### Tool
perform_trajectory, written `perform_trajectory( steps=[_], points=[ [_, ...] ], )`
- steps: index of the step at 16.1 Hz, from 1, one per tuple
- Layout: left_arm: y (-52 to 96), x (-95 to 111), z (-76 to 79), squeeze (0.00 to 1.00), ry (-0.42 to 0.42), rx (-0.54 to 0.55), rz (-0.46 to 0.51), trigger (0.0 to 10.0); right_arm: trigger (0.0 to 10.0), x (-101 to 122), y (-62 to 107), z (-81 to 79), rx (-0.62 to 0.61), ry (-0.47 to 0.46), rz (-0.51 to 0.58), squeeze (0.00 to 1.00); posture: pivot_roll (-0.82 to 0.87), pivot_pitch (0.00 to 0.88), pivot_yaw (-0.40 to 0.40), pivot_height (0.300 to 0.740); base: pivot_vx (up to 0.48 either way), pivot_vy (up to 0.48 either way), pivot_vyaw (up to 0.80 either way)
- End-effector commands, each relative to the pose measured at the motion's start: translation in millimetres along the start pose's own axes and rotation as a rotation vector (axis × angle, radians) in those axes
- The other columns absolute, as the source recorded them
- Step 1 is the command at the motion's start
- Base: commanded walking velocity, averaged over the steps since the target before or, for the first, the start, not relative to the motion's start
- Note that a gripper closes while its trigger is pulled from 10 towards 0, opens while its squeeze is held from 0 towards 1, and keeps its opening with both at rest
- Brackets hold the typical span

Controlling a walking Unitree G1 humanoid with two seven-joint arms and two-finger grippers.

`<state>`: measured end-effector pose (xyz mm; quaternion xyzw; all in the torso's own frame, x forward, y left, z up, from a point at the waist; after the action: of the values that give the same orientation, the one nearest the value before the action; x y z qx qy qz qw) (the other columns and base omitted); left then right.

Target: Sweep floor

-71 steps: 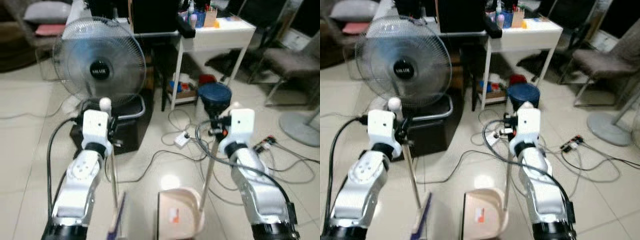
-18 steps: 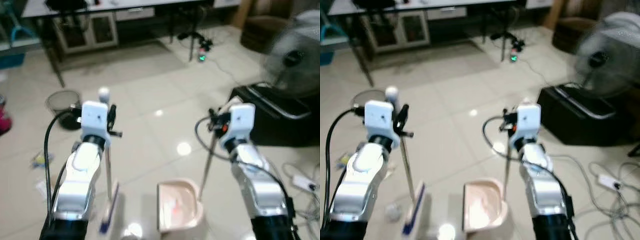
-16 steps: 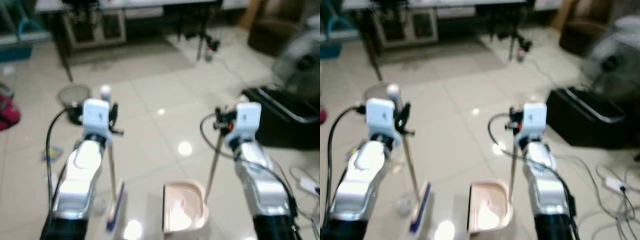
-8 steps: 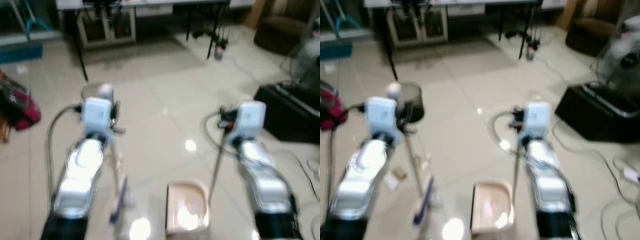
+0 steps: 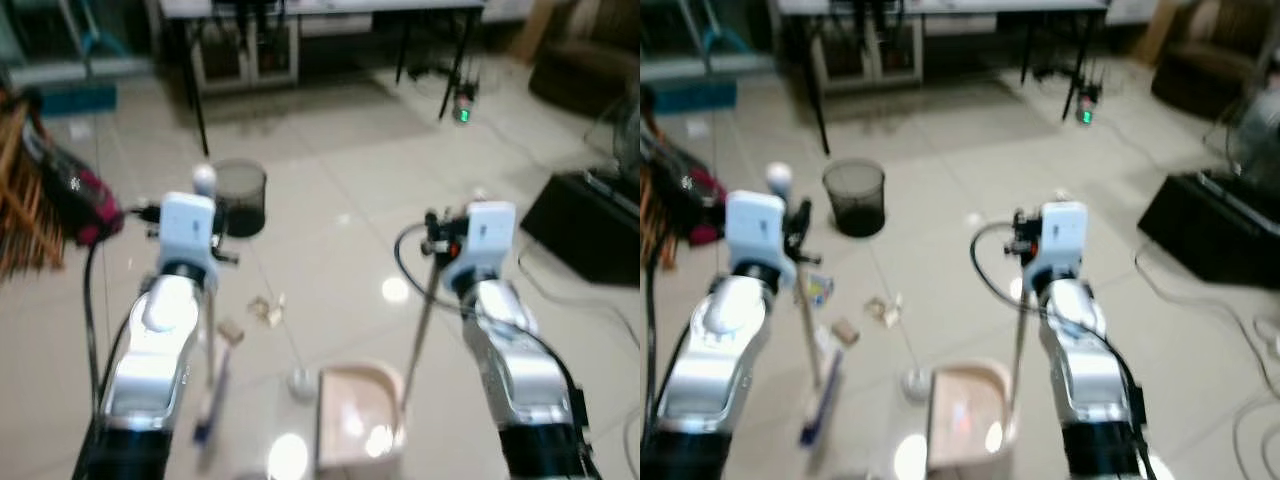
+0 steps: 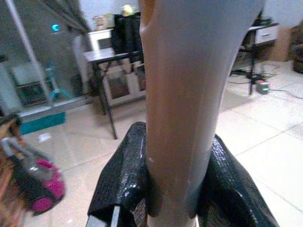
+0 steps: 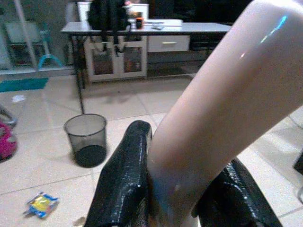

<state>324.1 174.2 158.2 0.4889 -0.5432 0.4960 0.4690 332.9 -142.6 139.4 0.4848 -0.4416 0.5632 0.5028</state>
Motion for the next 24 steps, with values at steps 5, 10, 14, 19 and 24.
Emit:
perform_trajectory(
  steps=[5,10,14,19,24],
  points=[
    [-1.9,2,10.0,0.0,0.065,-0.018,-0.006,10.0,10.0,9,-1.7,11.6,-0.038,0.018,0.036,0.0,-0.07,0.0,-0.013,0.74,0.0,0.0,0.0],
    [-2.0,2,11.3,0.0,0.062,-0.022,0.03,10.0,10.0,10,-3.0,11.8,-0.058,0.048,0.044,0.0,-0.07,0.0,-0.02,0.74,0.049,0.0,0.0],
    [-0.5,1,15.0,0.0,0.071,-0.05,0.033,10.0,10.0,8,-2.3,11.5,-0.061,0.005,0.034,0.0,-0.07,0.0,-0.023,0.74,0.321,0.0,0.0],
    [2.5,-4,14.2,0.0,0.061,-0.052,0.019,10.0,10.0,9,-2.4,9.1,-0.045,0.029,0.041,0.0,-0.07,0.0,-0.026,0.74,0.373,0.0,-0.09],
    [4.3,-6,13.7,0.0,0.054,-0.058,0.011,10.0,10.0,10,-3.2,11.4,-0.047,0.094,0.048,0.0,-0.07,0.0,-0.024,0.74,0.373,0.0,0.32]
  ],
)
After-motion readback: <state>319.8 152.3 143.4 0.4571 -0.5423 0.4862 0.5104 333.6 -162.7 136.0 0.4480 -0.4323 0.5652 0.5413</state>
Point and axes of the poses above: a point about 5 cm out from each wrist's last joint towards the gripper, its own y axis pointing back from the gripper into the wrist, its own x axis along the axis of the wrist's last joint, z = x × y, the point moved 3 cm from there along -y, pointing out of the wrist towards the gripper, and after that the axes turned 9 degrees about y, right-handed, at the moved point
